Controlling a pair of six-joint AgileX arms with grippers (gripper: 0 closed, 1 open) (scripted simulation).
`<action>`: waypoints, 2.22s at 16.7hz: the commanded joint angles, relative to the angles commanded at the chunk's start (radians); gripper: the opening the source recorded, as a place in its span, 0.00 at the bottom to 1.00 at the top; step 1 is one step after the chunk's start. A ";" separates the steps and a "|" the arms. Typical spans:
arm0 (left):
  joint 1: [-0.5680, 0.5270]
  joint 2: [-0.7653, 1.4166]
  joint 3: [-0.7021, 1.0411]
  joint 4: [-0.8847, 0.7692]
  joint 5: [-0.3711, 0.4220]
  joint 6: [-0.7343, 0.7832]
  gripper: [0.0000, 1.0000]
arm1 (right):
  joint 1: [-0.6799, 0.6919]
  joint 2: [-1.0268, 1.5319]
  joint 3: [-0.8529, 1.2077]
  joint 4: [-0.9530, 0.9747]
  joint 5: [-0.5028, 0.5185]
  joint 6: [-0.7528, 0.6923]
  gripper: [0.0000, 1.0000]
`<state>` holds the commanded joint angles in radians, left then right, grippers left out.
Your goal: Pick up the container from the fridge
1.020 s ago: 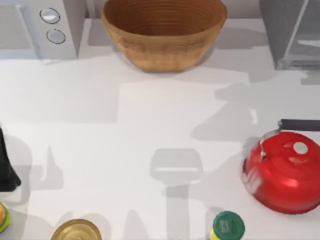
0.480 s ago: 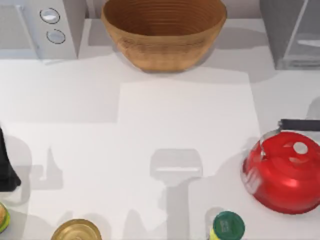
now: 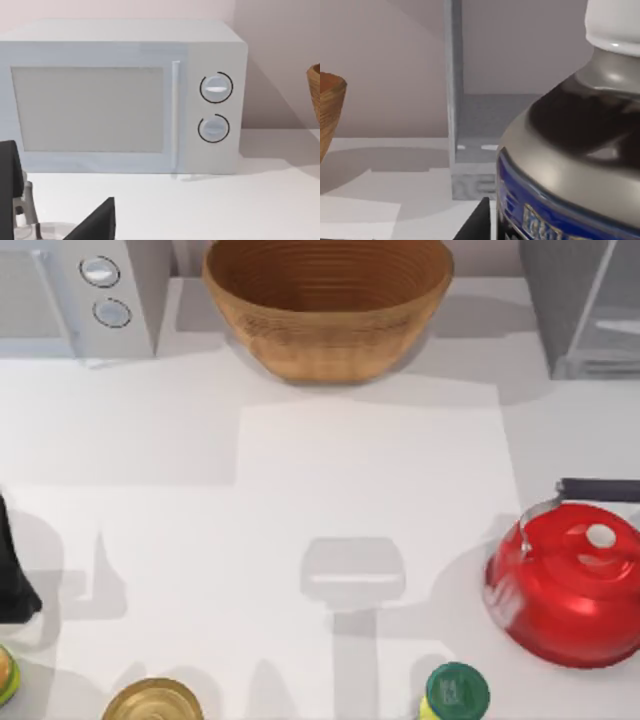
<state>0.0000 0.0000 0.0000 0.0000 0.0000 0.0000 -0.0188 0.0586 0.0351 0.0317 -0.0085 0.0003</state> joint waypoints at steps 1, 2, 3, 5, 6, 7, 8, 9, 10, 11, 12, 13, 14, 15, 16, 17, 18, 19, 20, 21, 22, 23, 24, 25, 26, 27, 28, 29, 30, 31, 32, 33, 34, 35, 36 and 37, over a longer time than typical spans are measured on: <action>0.000 0.000 0.000 0.000 0.000 0.000 1.00 | 0.009 -0.030 -0.018 -0.017 0.005 0.000 0.00; 0.000 0.000 0.000 0.000 0.000 0.000 1.00 | 0.016 -0.050 -0.030 -0.028 0.007 0.000 0.00; 0.000 0.000 0.000 0.000 0.000 0.000 1.00 | 0.019 -0.059 -0.035 -0.032 0.008 0.000 0.00; 0.000 0.000 0.000 0.000 0.000 0.000 1.00 | 0.019 -0.059 -0.035 -0.032 0.008 0.000 0.00; 0.000 0.000 0.000 0.000 0.000 0.000 1.00 | 0.019 -0.059 -0.035 -0.032 0.008 0.000 0.00; 0.000 0.000 0.000 0.000 0.000 0.000 1.00 | 0.015 -0.054 -0.034 -0.030 0.007 0.002 0.00; 0.000 0.000 0.000 0.000 0.000 0.000 1.00 | 0.015 -0.054 -0.034 -0.030 0.007 0.002 0.00; 0.000 0.000 0.000 0.000 0.000 0.000 1.00 | 0.019 -0.047 -0.024 -0.025 0.016 -0.001 0.00; 0.000 0.000 0.000 0.000 0.000 0.000 1.00 | 0.028 -0.031 -0.006 -0.013 0.033 -0.005 0.00; 0.000 0.000 0.000 0.000 0.000 0.000 1.00 | 0.043 -0.007 0.020 0.005 0.058 -0.009 0.00; 0.000 0.000 0.000 0.000 0.000 0.000 1.00 | 0.065 0.026 0.052 0.029 0.090 -0.014 0.00; 0.000 0.000 0.000 0.000 0.000 0.000 1.00 | 0.094 0.067 0.089 0.056 0.127 -0.019 0.00; 0.000 0.000 0.000 0.000 0.000 0.000 1.00 | 0.129 0.118 0.129 0.087 0.168 -0.022 0.00; 0.000 0.000 0.000 0.000 0.000 0.000 1.00 | 0.170 0.178 0.172 0.121 0.214 -0.025 0.00; 0.000 0.000 0.000 0.000 0.000 0.000 1.00 | 0.217 0.246 0.217 0.156 0.263 -0.026 0.00; 0.000 0.000 0.000 0.000 0.000 0.000 1.00 | 0.269 0.322 0.262 0.193 0.316 -0.027 0.00; 0.000 0.000 0.000 0.000 0.000 0.000 1.00 | 0.324 0.406 0.308 0.230 0.371 -0.026 0.00; 0.000 0.000 0.000 0.000 0.000 0.000 1.00 | 0.383 0.497 0.354 0.267 0.430 -0.024 0.00; 0.000 0.000 0.000 0.000 0.000 0.000 1.00 | 0.446 0.595 0.399 0.303 0.491 -0.021 0.00; 0.000 0.000 0.000 0.000 0.000 0.000 1.00 | 0.510 0.696 0.443 0.340 0.553 -0.016 0.00; 0.000 0.000 0.000 0.000 0.000 0.000 1.00 | 0.577 0.802 0.486 0.377 0.616 -0.011 0.00; 0.000 0.000 0.000 0.000 0.000 0.000 1.00 | 0.644 0.909 0.529 0.415 0.680 -0.005 0.00; 0.000 0.000 0.000 0.000 0.000 0.000 1.00 | 0.712 1.017 0.572 0.453 0.745 0.002 0.00; 0.000 0.000 0.000 0.000 0.000 0.000 1.00 | 0.780 1.124 0.614 0.491 0.809 0.008 0.00; 0.000 0.000 0.000 0.000 0.000 0.000 1.00 | 0.847 1.229 0.657 0.530 0.873 0.015 0.00; 0.000 0.000 0.000 0.000 0.000 0.000 1.00 | 0.913 1.331 0.699 0.570 0.936 0.021 0.00; 0.000 0.000 0.000 0.000 0.000 0.000 1.00 | 0.977 1.429 0.740 0.609 0.997 0.027 0.00; 0.000 0.000 0.000 0.000 0.000 0.000 1.00 | 1.038 1.522 0.781 0.649 1.057 0.032 0.00; 0.000 0.000 0.000 0.000 0.000 0.000 1.00 | 1.096 1.610 0.821 0.688 1.115 0.037 0.00; 0.000 0.000 0.000 0.000 0.000 0.000 1.00 | 1.151 1.690 0.860 0.727 1.169 0.041 0.00; 0.000 0.000 0.000 0.000 0.000 0.000 1.00 | 1.202 1.763 0.896 0.763 1.220 0.044 0.00; 0.000 0.000 0.000 0.000 0.000 0.000 1.00 | 1.248 1.828 0.930 0.797 1.266 0.046 0.00; 0.000 0.000 0.000 0.000 0.000 0.000 1.00 | 1.289 1.885 0.960 0.829 1.306 0.048 0.00; 0.000 0.000 0.000 0.000 0.000 0.000 1.00 | 1.325 1.933 0.987 0.856 1.341 0.049 0.00; 0.000 0.000 0.000 0.000 0.000 0.000 1.00 | 1.354 1.972 1.009 0.879 1.369 0.050 0.00; 0.000 0.000 0.000 0.000 0.000 0.000 1.00 | 1.375 2.000 1.026 0.897 1.390 0.050 0.00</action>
<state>0.0000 0.0000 0.0000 0.0000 0.0000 0.0000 1.3564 2.0588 1.0609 0.9287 1.3820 0.0504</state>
